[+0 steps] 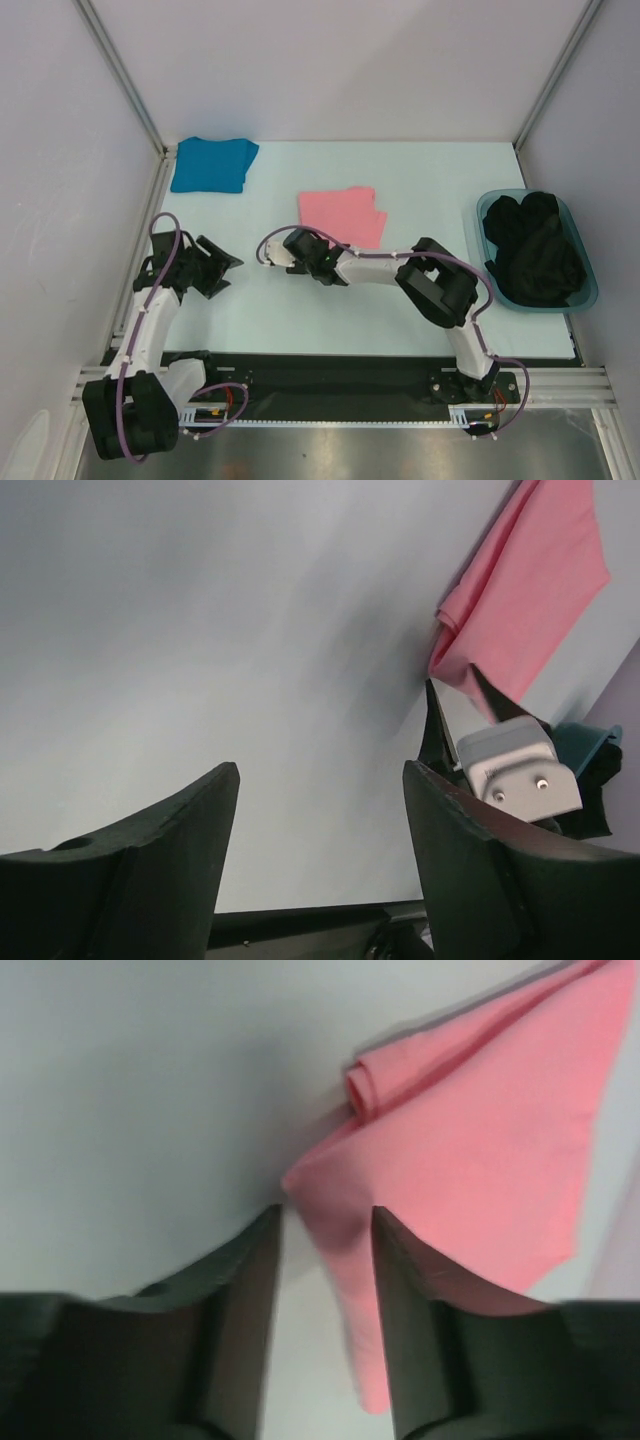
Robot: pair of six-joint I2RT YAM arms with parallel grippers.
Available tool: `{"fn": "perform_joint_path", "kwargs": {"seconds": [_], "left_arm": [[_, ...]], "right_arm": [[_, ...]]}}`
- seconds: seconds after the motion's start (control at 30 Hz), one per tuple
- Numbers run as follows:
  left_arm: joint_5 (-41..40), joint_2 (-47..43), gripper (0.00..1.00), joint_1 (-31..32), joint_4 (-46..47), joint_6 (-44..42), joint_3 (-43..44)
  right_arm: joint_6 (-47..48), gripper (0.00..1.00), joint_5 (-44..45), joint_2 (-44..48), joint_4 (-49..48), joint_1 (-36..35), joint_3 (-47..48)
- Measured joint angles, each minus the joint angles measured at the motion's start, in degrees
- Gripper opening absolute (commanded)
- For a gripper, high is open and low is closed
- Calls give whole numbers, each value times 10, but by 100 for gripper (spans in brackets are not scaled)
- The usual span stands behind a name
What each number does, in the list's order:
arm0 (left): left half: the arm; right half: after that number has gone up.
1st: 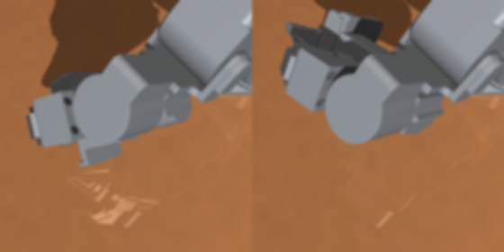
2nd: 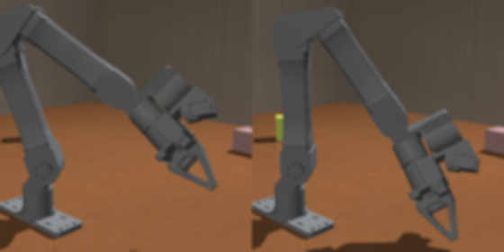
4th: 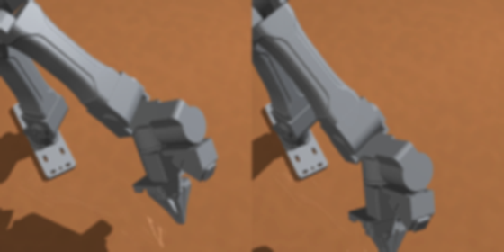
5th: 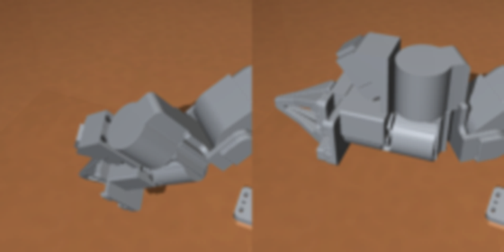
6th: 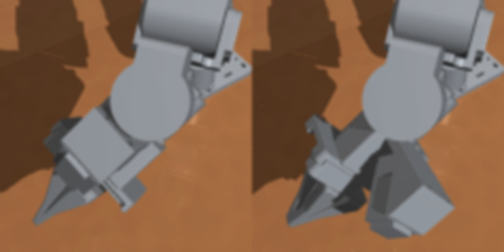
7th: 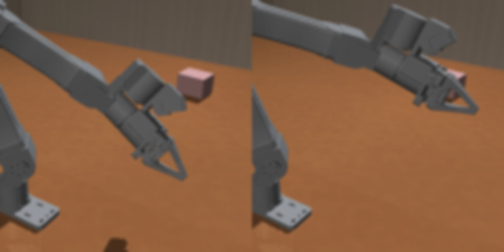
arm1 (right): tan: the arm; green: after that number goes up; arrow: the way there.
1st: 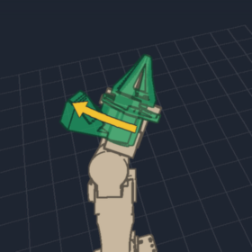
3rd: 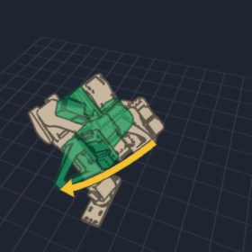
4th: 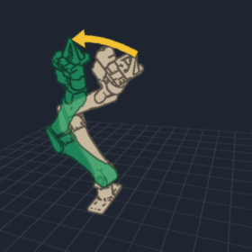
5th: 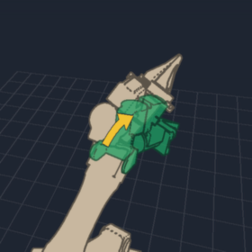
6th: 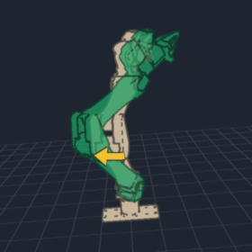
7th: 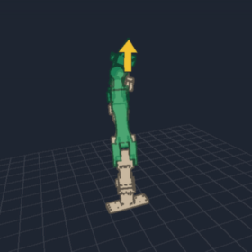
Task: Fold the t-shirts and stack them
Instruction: Neatly place the folded tshirt to the corner
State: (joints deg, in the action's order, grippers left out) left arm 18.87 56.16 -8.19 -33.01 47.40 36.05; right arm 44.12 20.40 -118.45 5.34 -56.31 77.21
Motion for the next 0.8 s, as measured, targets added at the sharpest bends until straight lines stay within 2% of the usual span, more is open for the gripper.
{"fn": "perform_joint_path", "kwargs": {"seconds": [0.03,0.27,0.4,0.53,0.73,0.8], "left_arm": [[4,0,75,0,2,2,0],[39,15,83,-1,36,13,-8],[74,57,84,-1,91,23,-20],[110,136,87,5,173,46,-20],[143,308,89,62,290,96,35],[148,350,93,80,333,120,54]], "right_arm": [[-5,37,-9,-7,5,3,8],[-11,32,-40,-15,16,28,16],[-19,19,-71,-4,38,40,16],[-28,8,-107,16,61,51,16],[-57,6,-146,46,79,66,16],[-65,5,-155,48,82,70,17]]}}
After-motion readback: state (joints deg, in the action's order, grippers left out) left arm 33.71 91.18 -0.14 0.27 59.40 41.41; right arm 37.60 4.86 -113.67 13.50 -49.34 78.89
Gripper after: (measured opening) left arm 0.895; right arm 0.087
